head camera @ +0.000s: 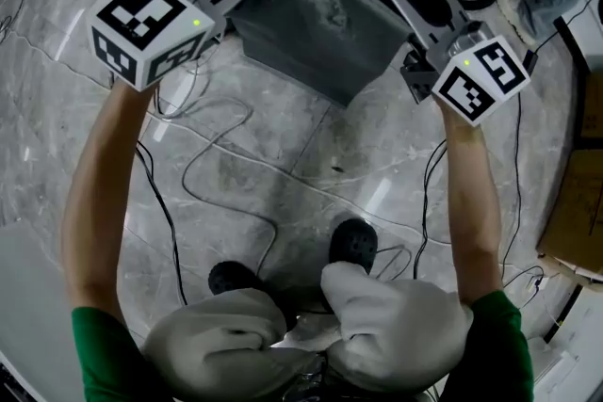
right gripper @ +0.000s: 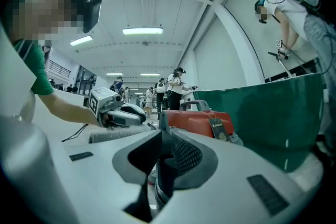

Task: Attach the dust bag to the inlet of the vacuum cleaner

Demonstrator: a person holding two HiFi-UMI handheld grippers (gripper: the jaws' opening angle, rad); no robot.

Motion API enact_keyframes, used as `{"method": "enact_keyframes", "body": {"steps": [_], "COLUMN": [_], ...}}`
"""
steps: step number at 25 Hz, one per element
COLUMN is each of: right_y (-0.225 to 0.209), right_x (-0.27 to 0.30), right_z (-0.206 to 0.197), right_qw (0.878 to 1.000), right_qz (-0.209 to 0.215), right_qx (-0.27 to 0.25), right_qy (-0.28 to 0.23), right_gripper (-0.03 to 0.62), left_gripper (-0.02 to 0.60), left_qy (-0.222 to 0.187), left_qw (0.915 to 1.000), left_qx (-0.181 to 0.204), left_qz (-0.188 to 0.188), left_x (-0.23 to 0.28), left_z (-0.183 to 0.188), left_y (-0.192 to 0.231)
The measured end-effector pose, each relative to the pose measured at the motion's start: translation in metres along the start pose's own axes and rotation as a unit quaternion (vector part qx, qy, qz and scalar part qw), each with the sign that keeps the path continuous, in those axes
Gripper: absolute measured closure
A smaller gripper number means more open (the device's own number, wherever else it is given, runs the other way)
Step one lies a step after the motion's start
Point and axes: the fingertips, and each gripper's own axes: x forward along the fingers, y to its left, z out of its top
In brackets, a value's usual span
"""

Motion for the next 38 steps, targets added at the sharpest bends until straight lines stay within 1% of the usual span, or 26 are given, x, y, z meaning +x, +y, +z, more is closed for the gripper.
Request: {"method": "enact_keyframes", "body": {"steps": [3,8,11,14,19,23,27,30,34,38], "right_y": [0.0,0.001,0.002,0.01,0.033,0.056,0.082,0.098,0.119,0.142], "right_x": [-0.005,-0.015,-0.023,-0.028,-0.041,-0.052,-0.068,-0.08,-0.095,-0.107], "right_z": [0.001,0.011,0.026,0.049,0.105,0.159,0.22,0.27,0.331,0.379], "right_qw": [1.0,0.998,0.997,0.995,0.992,0.99,0.987,0.985,0.982,0.979], "right_qz": [-0.019,-0.041,-0.051,-0.054,-0.053,-0.045,-0.042,-0.046,-0.064,-0.079], "right_qx": [-0.006,0.005,0.001,0.0,0.006,0.019,0.029,0.039,0.054,0.067], "right_qy": [0.013,0.042,0.061,0.081,0.111,0.133,0.154,0.163,0.17,0.175], "right_gripper": [0.534,0.55,0.56,0.576,0.586,0.586,0.586,0.586,0.586,0.586], "left_gripper": [0.541,0.541,0.541,0.547,0.577,0.577,0.577,0.578,0.578,0.578], "left_qy": [-0.007,-0.012,0.001,0.005,0.009,0.024,0.035,0.036,0.033,0.021], "left_qw": [0.9999,0.9991,0.998,0.996,0.9908,0.9847,0.9771,0.9725,0.9682,0.961], "left_qx": [0.003,-0.042,-0.062,-0.089,-0.135,-0.172,-0.21,-0.23,-0.247,-0.272], "left_qz": [0.008,0.004,-0.002,-0.004,-0.007,-0.01,0.0,0.012,0.026,0.044], "left_x": [-0.008,-0.022,-0.029,-0.04,-0.065,-0.094,-0.133,-0.163,-0.204,-0.242], "left_z": [-0.001,0.006,0.015,0.035,0.086,0.135,0.189,0.236,0.295,0.342], "left_y": [-0.002,-0.006,-0.009,-0.009,-0.012,-0.015,-0.018,-0.017,-0.014,-0.01]}}
